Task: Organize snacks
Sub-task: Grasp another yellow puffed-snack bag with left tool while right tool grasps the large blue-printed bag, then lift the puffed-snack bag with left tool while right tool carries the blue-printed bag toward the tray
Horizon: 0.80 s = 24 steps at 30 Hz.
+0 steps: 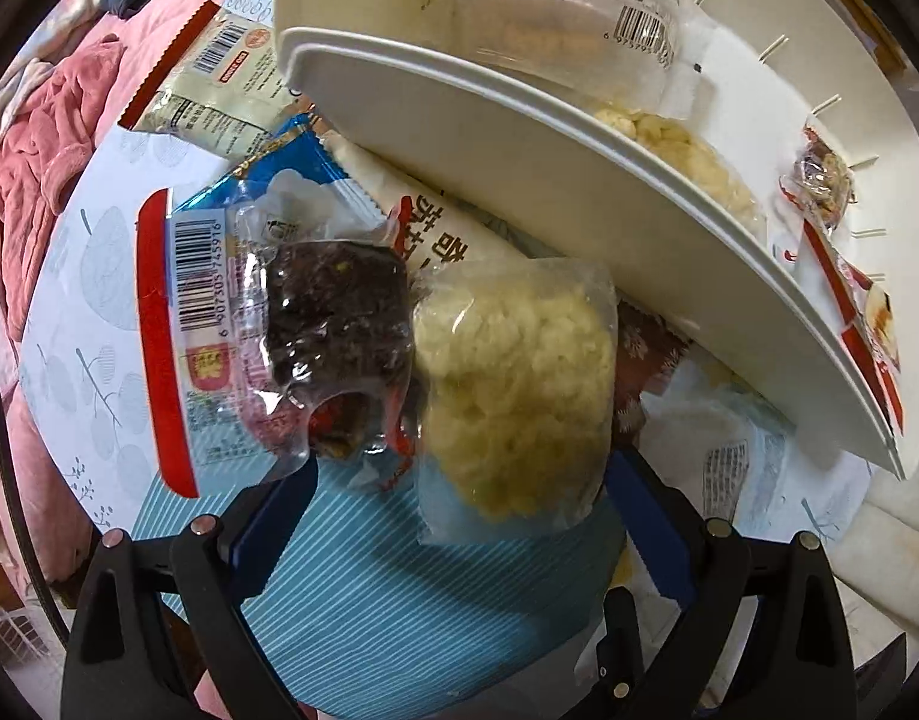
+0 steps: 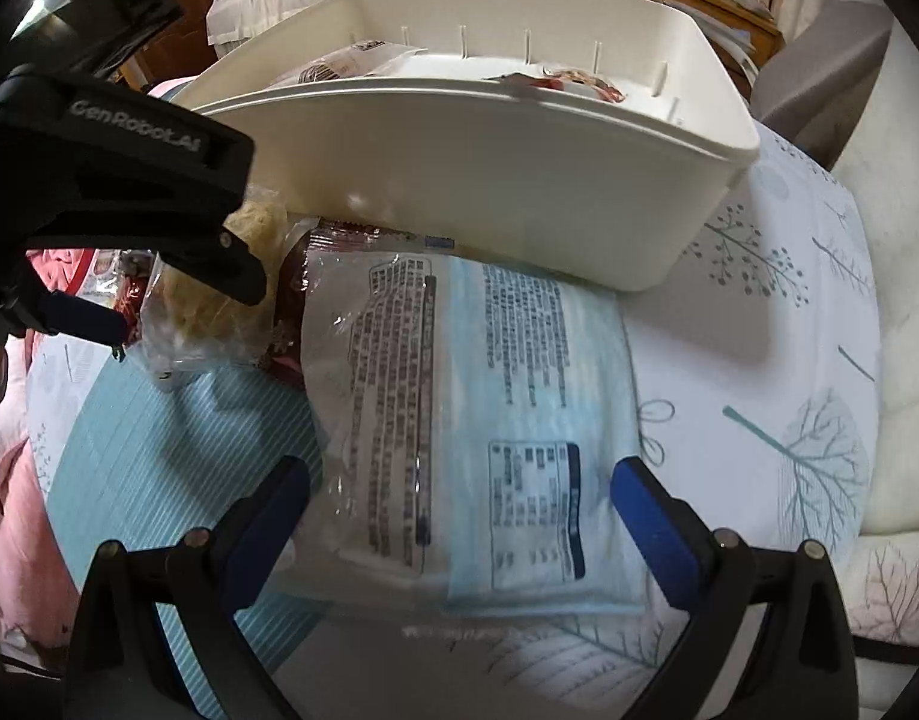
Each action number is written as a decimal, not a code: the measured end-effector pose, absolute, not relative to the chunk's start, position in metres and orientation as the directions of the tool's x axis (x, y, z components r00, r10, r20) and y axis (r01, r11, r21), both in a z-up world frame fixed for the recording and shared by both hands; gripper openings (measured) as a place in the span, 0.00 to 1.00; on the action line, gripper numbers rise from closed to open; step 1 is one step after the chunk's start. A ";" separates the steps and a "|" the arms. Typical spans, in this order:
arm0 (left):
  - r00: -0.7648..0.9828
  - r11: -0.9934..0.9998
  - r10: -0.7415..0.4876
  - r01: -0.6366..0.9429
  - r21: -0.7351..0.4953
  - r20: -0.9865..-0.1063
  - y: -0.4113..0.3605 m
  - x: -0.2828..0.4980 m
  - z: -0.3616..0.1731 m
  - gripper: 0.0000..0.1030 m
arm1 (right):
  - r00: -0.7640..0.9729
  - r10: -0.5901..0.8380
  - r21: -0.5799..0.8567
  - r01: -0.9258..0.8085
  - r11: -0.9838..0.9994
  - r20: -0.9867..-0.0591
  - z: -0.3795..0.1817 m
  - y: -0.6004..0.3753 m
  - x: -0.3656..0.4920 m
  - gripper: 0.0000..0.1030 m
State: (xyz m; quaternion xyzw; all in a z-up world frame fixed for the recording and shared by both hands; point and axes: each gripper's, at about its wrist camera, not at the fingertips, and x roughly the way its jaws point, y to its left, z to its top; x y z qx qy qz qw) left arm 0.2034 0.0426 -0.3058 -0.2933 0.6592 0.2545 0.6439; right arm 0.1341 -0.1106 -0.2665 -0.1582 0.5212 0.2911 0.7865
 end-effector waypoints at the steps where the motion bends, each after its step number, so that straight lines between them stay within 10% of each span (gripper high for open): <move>1: -0.002 0.694 -0.058 -0.719 -0.040 -0.998 0.042 0.206 -0.307 0.93 | 0.290 0.286 0.047 -0.623 0.781 -0.913 -0.268 -0.109 0.136 0.98; 24: -0.023 0.683 -0.120 -0.727 -0.065 -0.993 0.015 0.206 -0.314 0.36 | 0.277 0.237 0.015 -0.620 0.784 -0.931 -0.287 -0.091 0.161 0.94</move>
